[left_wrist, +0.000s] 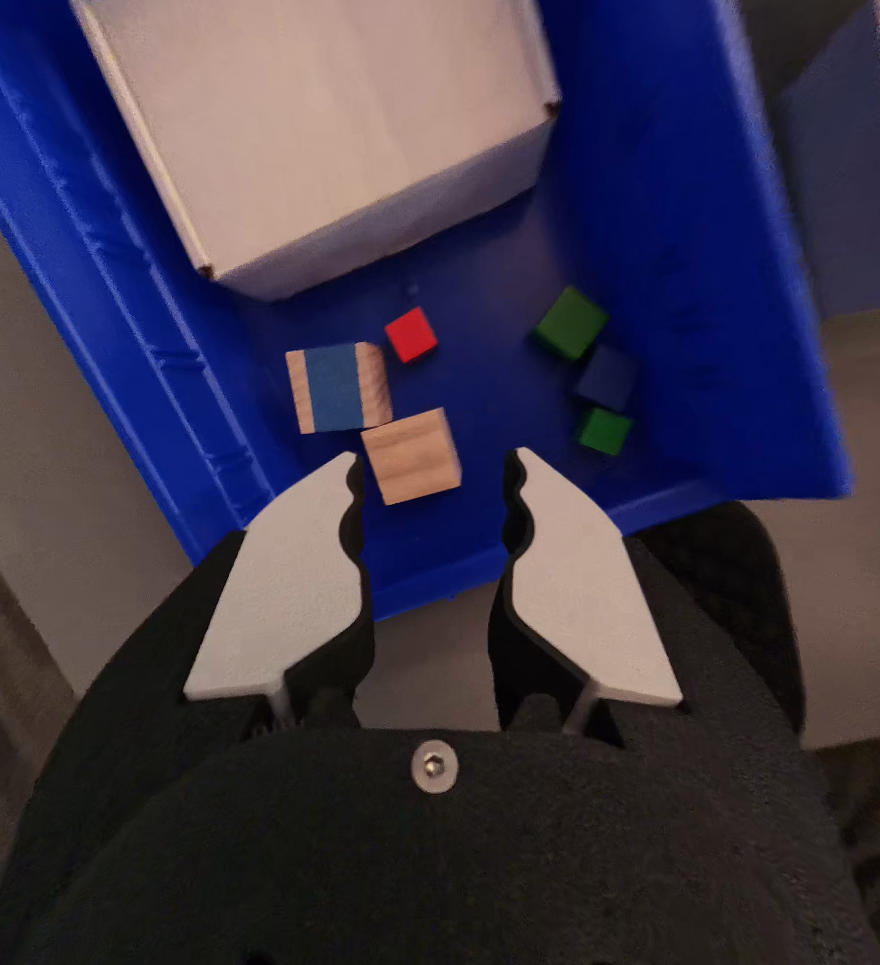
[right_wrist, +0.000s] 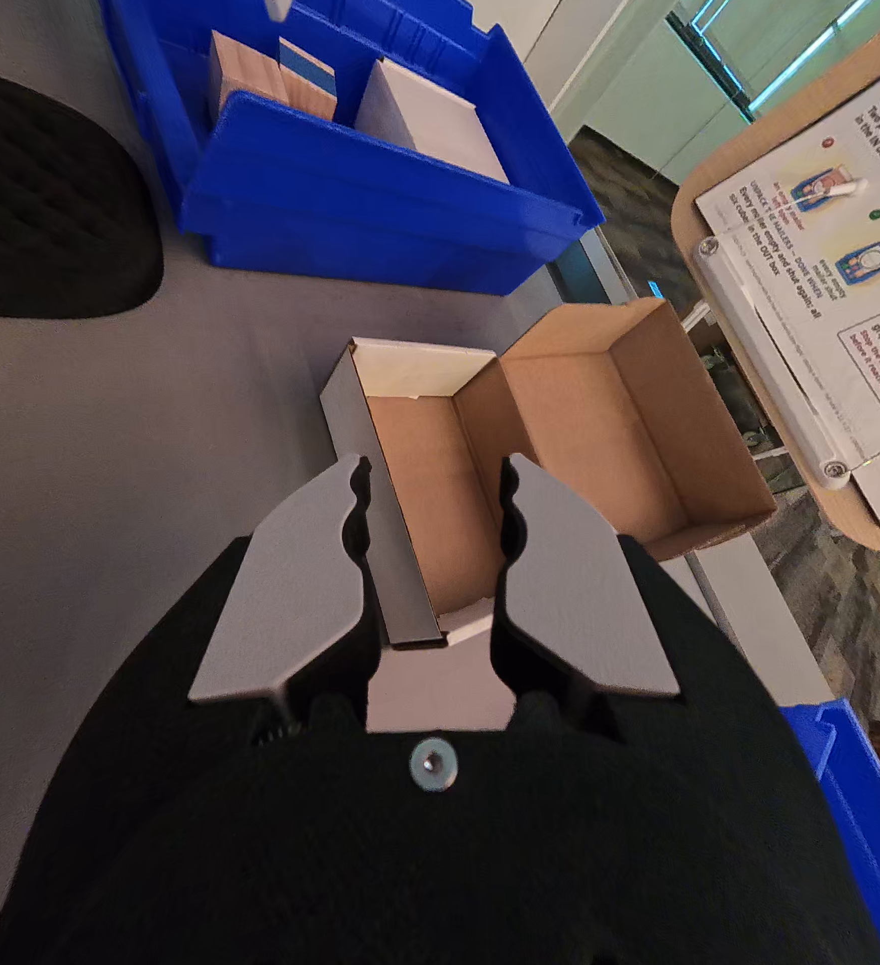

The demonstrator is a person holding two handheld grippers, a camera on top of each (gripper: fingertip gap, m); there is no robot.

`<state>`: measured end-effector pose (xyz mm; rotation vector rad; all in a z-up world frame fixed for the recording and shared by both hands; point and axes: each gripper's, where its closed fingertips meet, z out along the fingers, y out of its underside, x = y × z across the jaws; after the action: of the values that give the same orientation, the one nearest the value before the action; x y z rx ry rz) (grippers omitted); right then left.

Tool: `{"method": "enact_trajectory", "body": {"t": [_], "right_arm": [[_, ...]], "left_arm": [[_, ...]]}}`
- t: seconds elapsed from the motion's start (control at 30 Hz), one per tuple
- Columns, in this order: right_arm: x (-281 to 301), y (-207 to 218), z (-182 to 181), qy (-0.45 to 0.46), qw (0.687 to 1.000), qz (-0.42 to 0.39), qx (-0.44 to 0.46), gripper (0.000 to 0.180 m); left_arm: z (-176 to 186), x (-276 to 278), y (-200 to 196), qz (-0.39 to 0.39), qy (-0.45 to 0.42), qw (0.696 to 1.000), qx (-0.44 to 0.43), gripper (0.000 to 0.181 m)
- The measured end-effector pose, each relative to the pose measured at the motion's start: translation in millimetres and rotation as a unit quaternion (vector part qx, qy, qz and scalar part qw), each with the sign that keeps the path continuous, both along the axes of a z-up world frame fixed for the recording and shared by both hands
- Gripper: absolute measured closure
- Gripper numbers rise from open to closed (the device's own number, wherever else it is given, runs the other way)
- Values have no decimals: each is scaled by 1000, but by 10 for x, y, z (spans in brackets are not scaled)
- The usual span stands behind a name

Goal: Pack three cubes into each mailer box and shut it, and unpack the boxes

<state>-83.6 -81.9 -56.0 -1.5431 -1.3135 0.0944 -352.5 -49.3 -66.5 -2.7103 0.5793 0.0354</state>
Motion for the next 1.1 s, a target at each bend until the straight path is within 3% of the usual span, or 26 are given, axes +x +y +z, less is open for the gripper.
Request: {"method": "enact_trajectory", "body": {"t": [0.3, 0.5, 0.67, 0.8, 0.9, 0.97, 1.03, 1.1], "right_arm": [[104, 26, -87, -6, 1000, -5, -14, 131], [130, 28, -93, -13, 1000, -5, -11, 131], [169, 41, -21, -2, 1000, -9, -4, 131], [220, 74, 72, 16, 1000, -17, 6, 131], [269, 108, 153, 32, 999, -26, 16, 132], [295, 124, 217, 47, 998, -30, 26, 133], [318, 136, 302, 68, 996, -31, 42, 134], [322, 117, 369, 86, 995, -20, 56, 136]], "left_arm": [[-513, -149, -9, 86, 7, 993, -82, 121], [-737, -212, -10, 103, 30, 987, -123, 133], [-647, -289, 5, 105, 55, 986, -116, 134], [-215, -209, -5, 90, 54, 992, -71, 134], [356, 253, 35, 19, 5, 1000, -5, 134], [724, 874, 39, -85, -57, 994, 33, 134], [909, 1544, -5, -227, -91, 968, 51, 134], [798, 1975, -34, -345, -65, 936, 35, 134]]}}
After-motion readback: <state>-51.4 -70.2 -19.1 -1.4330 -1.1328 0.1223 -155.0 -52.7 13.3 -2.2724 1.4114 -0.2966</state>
